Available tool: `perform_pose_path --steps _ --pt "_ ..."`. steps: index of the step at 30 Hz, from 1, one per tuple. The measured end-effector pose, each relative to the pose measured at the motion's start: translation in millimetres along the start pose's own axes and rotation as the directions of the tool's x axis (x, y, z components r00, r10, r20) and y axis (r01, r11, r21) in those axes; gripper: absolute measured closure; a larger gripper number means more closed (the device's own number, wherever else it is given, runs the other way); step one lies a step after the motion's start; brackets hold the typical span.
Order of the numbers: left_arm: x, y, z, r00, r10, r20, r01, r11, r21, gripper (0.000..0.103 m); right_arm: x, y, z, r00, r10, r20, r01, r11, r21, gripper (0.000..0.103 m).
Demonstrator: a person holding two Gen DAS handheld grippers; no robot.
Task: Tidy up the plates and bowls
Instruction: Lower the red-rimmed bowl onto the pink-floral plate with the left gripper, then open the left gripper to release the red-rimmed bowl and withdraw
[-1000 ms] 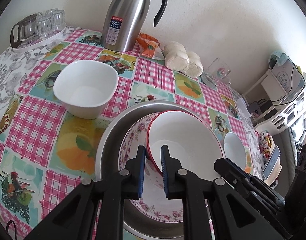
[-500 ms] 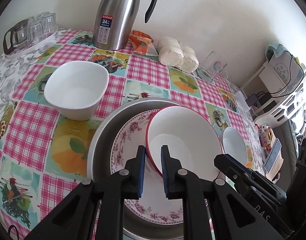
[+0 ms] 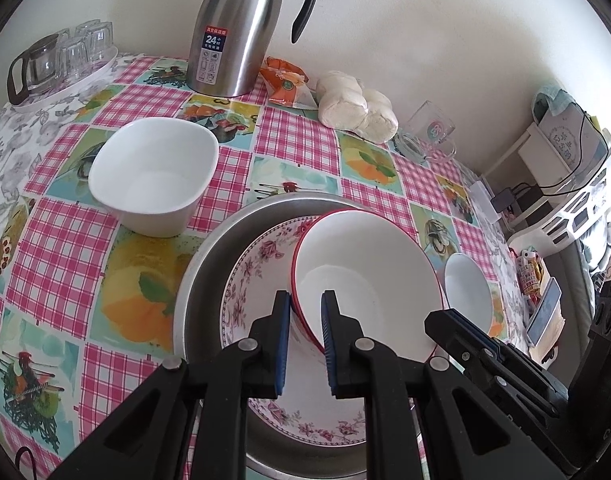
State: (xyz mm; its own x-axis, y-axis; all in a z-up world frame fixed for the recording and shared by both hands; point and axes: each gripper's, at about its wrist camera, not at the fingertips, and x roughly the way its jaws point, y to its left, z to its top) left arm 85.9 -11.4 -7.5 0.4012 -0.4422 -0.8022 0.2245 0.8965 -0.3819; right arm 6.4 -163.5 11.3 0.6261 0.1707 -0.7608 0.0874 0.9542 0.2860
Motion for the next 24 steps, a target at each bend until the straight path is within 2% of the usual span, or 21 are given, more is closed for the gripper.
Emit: perform_pose_path --steps 8,13,20,24 --pt "0 2 0 1.0 -0.008 0.0 0.008 1.0 -0.013 0.089 3 -2 -1 1.0 0.014 -0.008 -0.014 1.0 0.015 0.084" --pt "-5 4 2 0.999 -0.01 0.031 0.011 0.999 -0.033 0.084 2 -3 -1 1.0 0.007 -0.001 -0.007 1.0 0.019 0.084" --pt "-16 4 5 0.996 0.03 0.089 -0.027 0.999 -0.032 0.076 -7 -7 1 0.999 -0.002 0.035 0.001 0.999 0.034 0.084" --pt "-23 2 5 0.988 0.084 0.129 -0.081 0.996 -0.028 0.058 -14 -5 3 0.997 -0.013 0.081 0.011 1.0 0.023 0.084"
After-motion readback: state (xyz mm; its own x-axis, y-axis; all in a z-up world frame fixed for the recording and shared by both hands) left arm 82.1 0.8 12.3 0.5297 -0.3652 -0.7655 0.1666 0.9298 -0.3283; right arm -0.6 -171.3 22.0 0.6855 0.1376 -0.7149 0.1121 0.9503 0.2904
